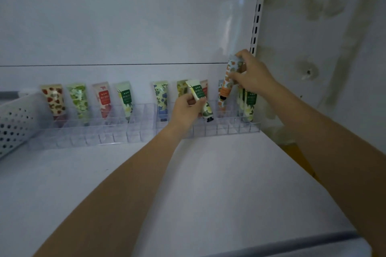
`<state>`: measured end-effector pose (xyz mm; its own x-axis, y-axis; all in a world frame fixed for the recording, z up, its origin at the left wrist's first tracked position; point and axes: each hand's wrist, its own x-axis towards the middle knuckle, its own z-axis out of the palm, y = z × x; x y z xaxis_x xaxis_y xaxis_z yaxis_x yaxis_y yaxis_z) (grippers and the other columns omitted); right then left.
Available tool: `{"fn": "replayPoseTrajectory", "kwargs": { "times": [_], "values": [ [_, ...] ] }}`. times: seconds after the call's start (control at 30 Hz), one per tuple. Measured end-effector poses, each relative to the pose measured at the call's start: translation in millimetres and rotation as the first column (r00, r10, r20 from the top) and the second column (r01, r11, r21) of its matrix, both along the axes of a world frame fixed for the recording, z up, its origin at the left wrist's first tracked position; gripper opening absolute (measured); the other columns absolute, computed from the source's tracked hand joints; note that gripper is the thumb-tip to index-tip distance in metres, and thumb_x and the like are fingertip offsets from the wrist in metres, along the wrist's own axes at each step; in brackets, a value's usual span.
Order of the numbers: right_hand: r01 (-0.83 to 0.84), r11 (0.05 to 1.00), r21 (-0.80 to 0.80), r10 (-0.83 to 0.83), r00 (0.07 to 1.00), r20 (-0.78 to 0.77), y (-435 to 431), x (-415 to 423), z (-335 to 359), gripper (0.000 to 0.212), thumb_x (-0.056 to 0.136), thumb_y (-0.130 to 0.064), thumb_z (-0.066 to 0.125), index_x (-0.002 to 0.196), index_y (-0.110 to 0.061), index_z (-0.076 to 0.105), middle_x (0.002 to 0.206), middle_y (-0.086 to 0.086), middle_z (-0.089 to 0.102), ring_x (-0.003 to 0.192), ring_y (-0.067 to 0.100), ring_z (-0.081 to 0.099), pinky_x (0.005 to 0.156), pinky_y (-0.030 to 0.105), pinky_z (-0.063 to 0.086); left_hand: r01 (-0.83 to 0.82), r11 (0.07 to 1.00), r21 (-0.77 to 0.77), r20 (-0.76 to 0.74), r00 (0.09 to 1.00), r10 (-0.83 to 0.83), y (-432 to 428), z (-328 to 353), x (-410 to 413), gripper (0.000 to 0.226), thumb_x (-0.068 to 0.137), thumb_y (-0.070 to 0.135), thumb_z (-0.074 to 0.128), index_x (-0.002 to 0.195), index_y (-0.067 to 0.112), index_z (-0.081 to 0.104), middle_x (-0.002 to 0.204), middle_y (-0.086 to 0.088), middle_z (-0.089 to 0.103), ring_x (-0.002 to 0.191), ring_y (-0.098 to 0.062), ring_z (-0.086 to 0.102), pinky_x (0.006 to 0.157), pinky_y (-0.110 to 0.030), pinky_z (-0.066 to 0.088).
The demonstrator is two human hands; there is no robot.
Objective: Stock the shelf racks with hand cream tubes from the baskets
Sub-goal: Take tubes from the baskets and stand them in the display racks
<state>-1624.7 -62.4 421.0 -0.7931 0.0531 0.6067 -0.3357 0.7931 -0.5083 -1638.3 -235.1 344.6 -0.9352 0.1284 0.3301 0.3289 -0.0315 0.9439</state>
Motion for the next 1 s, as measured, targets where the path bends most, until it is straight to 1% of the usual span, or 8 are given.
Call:
{"fn": "replayPoseTrajectory", "kwargs": {
  "times": [0.1, 0.2, 0.4, 0.5, 0.73, 0.83, 0.9, 1.0],
  "values": [
    [0.044, 0.984, 0.175, -0.052, 0.998, 0.04, 5.5, -9.5, 6.1, 0.024, 0.092, -0.017, 0.054, 0.115, -0.01, 0.05, 0.094, 0.006, 0.058, 0.072, 0.017, 0.051, 0.06, 0.026, 0.038, 0.032, 0.999, 0.006, 0.002, 0.999, -0.032, -1.6, -1.4, 1.3, 0.006, 0.091, 0.009, 0.055, 0.096, 0.006, 0.058, 0.079, -0.002, 0.062, 0.071, -0.011, 0.061, 0.067, -0.025, 0.056],
    [0.089, 0.961, 0.261, -0.113, 0.99, 0.08, 10.2, -18.1, 9.8, 0.031, 0.092, -0.017, 0.054, 0.122, -0.009, 0.052, 0.118, 0.011, 0.057, 0.097, 0.024, 0.054, 0.078, 0.026, 0.037, 0.048, 0.998, 0.038, 0.019, 0.999, -0.049, -2.8, -0.8, 2.1, 0.007, 0.092, 0.007, 0.053, 0.097, 0.004, 0.057, 0.079, -0.003, 0.061, 0.071, -0.011, 0.06, 0.061, -0.018, 0.056],
    [0.119, 0.95, 0.29, -0.18, 0.965, 0.193, 14.7, -24.7, 5.5, 0.029, 0.09, -0.022, 0.057, 0.118, -0.012, 0.058, 0.12, 0.012, 0.058, 0.112, 0.028, 0.05, 0.092, 0.034, 0.041, 0.052, 0.998, 0.037, 0.042, 0.998, -0.054, -3.5, 0.3, 3.5, 0.008, 0.093, 0.007, 0.05, 0.097, 0.003, 0.056, 0.08, -0.005, 0.059, 0.072, -0.013, 0.059, 0.062, -0.018, 0.055],
    [0.147, 0.916, 0.374, -0.239, 0.948, 0.211, 14.8, -28.1, 1.6, 0.033, 0.092, -0.025, 0.054, 0.122, -0.014, 0.056, 0.126, 0.014, 0.053, 0.124, 0.032, 0.037, 0.102, 0.04, 0.035, 0.055, 0.998, 0.038, 0.048, 0.997, -0.057, -3.2, 0.7, 4.4, 0.014, 0.093, 0.006, 0.05, 0.104, 0.001, 0.058, 0.083, -0.005, 0.061, 0.075, -0.013, 0.06, 0.065, -0.019, 0.055],
    [0.25, 0.783, 0.569, -0.369, 0.924, 0.103, 8.0, -29.5, -3.5, 0.033, 0.097, -0.028, 0.044, 0.126, -0.017, 0.058, 0.13, 0.017, 0.04, 0.125, 0.036, 0.027, 0.098, 0.041, 0.032, 0.037, 0.999, 0.033, 0.066, 0.997, -0.039, -2.4, 2.7, 7.6, 0.024, 0.093, 0.005, 0.05, 0.112, -0.008, 0.057, 0.095, -0.013, 0.061, 0.083, -0.02, 0.06, 0.072, -0.026, 0.055],
    [0.254, 0.769, 0.587, -0.382, 0.919, 0.102, 8.0, -26.7, -6.2, 0.032, 0.097, -0.027, 0.044, 0.123, -0.017, 0.06, 0.127, 0.016, 0.041, 0.123, 0.035, 0.028, 0.097, 0.04, 0.032, 0.045, 0.998, 0.038, 0.069, 0.996, -0.047, -3.1, 2.7, 7.2, 0.025, 0.093, 0.005, 0.05, 0.113, -0.008, 0.056, 0.084, -0.006, 0.061, 0.076, -0.016, 0.06, 0.068, -0.023, 0.055],
    [0.288, 0.768, 0.572, -0.354, 0.935, 0.005, 6.9, -22.9, -5.7, 0.032, 0.096, -0.023, 0.046, 0.125, -0.016, 0.058, 0.125, 0.016, 0.042, 0.121, 0.033, 0.031, 0.096, 0.037, 0.03, 0.054, 0.998, 0.045, 0.064, 0.996, -0.057, -3.3, 2.5, 6.5, 0.025, 0.092, 0.003, 0.05, 0.115, -0.007, 0.056, 0.078, -0.003, 0.06, 0.07, -0.01, 0.059, 0.062, -0.019, 0.055],
    [0.258, 0.911, 0.321, -0.215, 0.963, -0.162, -3.4, -12.0, -2.2, 0.031, 0.094, -0.019, 0.048, 0.122, -0.012, 0.06, 0.117, 0.013, 0.052, 0.109, 0.026, 0.043, 0.087, 0.031, 0.036, 0.055, 0.997, 0.046, 0.047, 0.997, -0.057, -3.3, 2.8, 5.4, 0.025, 0.091, 0.003, 0.052, 0.115, -0.004, 0.056, 0.075, 0.0, 0.06, 0.057, -0.001, 0.06, 0.058, -0.016, 0.055]
  ]
}}
